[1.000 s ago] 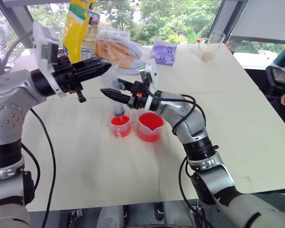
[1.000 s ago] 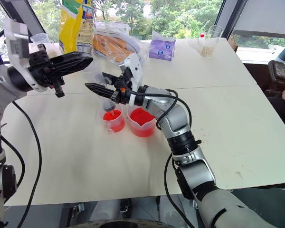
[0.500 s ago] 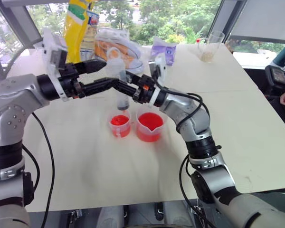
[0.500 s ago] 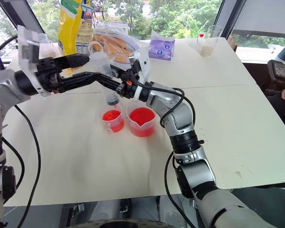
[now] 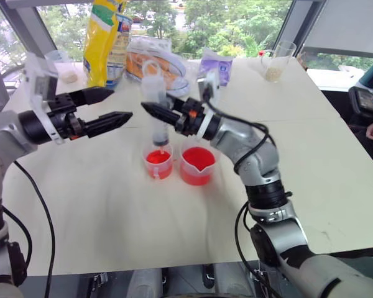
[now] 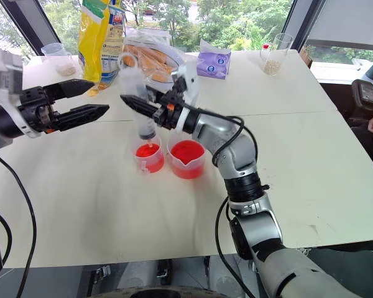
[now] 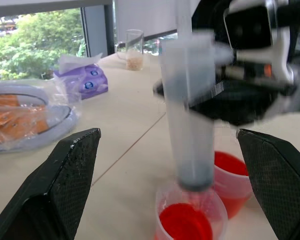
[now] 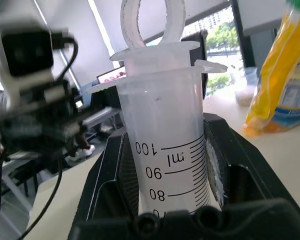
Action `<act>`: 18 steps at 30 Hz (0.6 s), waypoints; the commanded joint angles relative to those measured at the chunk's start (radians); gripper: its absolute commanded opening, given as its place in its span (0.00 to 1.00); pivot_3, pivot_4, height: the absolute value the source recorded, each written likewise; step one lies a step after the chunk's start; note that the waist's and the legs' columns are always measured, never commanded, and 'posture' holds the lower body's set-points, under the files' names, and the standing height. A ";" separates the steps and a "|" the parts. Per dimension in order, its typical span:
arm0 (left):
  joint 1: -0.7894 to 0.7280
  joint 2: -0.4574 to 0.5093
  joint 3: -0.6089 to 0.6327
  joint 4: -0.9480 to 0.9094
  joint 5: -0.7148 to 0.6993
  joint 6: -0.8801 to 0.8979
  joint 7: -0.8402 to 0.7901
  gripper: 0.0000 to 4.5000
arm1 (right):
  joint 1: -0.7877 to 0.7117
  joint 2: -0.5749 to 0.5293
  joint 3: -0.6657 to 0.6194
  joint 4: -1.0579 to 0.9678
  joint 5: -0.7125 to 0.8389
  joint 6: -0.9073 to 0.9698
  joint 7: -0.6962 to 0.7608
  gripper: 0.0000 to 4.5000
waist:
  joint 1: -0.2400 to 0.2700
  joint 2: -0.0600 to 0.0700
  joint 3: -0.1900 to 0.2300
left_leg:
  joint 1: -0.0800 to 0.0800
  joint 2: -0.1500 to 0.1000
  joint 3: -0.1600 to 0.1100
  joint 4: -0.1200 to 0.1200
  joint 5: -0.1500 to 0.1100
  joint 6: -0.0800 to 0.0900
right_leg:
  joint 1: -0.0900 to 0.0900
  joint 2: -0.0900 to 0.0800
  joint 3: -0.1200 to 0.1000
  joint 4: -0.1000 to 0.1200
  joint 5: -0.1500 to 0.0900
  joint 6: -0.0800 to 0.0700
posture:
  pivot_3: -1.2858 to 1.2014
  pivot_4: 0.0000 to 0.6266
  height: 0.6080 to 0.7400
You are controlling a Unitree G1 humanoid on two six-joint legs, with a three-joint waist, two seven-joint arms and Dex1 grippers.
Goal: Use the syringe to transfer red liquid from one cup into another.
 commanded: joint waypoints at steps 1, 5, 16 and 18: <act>0.017 -0.015 -0.004 -0.049 -0.010 -0.031 -0.006 1.00 | -0.154 -0.101 -0.157 -0.032 0.099 0.188 -0.118 0.31 | 0.000 0.000 0.000 | 0.000 0.000 0.000 0.000 0.000 0.000 | 0.000 0.000 0.000 0.000 0.000 0.000 | 0.52 0.24 1.00; 0.028 -0.041 -0.021 -0.056 -0.006 -0.043 -0.001 1.00 | -0.288 -0.245 -0.285 0.089 0.137 0.492 -0.274 0.31 | 0.000 0.000 0.000 | 0.000 0.000 0.000 0.000 0.000 0.000 | 0.000 0.000 0.000 -0.001 0.000 0.000 | 0.52 0.24 1.00; 0.082 -0.098 -0.038 -0.095 -0.032 -0.046 0.012 1.00 | -0.160 -0.480 -0.164 0.227 -0.021 0.919 -0.377 0.31 | -0.005 0.000 0.000 | -0.001 -0.001 0.002 -0.002 -0.002 0.003 | -0.002 0.000 0.001 -0.002 0.000 0.000 | 0.52 0.24 1.00; 0.081 -0.107 -0.040 -0.101 -0.040 -0.041 0.018 1.00 | -0.089 -0.467 -0.149 0.220 -0.051 0.919 -0.397 0.31 | -0.002 0.000 0.000 | -0.001 -0.001 0.002 -0.002 -0.002 0.003 | -0.002 0.001 0.001 -0.001 0.000 0.000 | 0.52 0.24 1.00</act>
